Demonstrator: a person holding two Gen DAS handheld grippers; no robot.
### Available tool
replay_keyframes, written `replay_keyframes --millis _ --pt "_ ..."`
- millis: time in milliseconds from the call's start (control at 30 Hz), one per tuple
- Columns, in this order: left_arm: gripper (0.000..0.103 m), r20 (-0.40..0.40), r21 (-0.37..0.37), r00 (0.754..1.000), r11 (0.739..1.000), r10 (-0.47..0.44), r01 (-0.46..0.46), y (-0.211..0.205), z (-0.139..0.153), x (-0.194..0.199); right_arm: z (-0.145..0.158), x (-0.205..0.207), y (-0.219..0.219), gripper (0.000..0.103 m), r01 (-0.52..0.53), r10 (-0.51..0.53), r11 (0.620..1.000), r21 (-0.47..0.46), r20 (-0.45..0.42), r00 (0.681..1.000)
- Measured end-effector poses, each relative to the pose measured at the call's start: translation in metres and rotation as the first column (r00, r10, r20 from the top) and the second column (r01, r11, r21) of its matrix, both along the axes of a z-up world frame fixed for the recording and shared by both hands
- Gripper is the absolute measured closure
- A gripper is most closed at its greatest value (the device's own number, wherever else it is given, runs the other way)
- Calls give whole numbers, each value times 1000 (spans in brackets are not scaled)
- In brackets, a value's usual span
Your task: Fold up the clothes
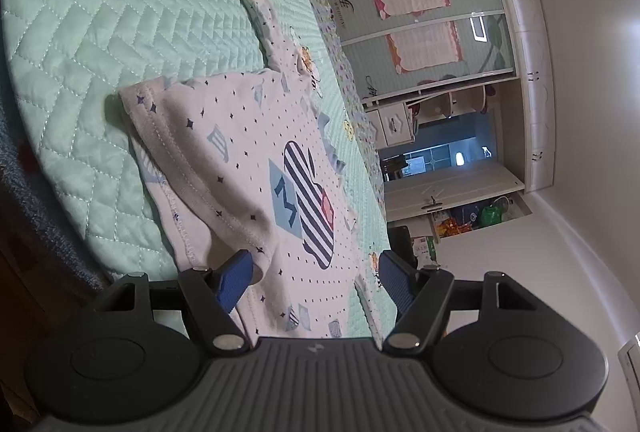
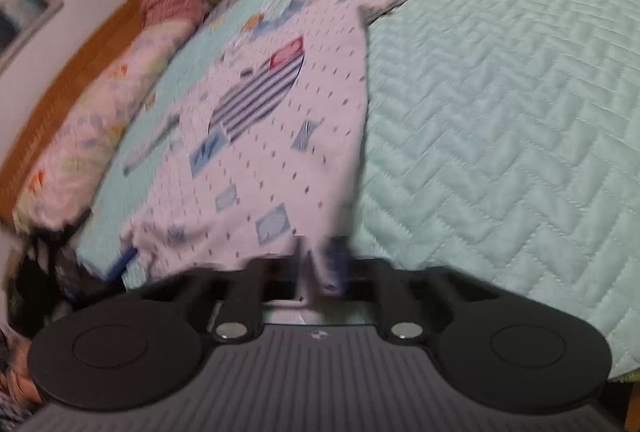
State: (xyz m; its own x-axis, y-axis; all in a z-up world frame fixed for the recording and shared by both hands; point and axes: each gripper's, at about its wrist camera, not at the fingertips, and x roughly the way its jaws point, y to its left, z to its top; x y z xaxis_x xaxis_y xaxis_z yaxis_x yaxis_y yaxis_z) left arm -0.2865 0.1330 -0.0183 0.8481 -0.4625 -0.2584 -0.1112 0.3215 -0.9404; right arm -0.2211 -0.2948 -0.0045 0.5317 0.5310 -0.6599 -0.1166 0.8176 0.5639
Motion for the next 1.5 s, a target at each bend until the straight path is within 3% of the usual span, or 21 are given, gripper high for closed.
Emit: replay_keyframes --millis 100,300,533,700,1267,1500 --pt "31 27 -18 999 999 28 -27 5 4 -2 7 -2 -8 98 25 -24 998 -64 15 1000" --pt "30 -20 -21 998 998 56 -56 14 3 -5 11 2 -11 98 33 -31 987 -157 17 999" --pt "28 -62 -8 983 985 171 -171 45 14 -3 4 2 -22 97 93 -94 994 -61 -9 996" --pt "26 -139 -36 966 974 216 -223 58 6 -5 -3 1 -26 97 112 -113 993 -21 -29 993" --pt "25 -146 54 960 971 239 -233 58 2 21 -7 1 -27 97 121 -122 993 -7 -28 992" --pt "25 -142 43 962 972 235 -231 56 3 20 -8 1 -27 97 123 -123 992 -6 -29 992"
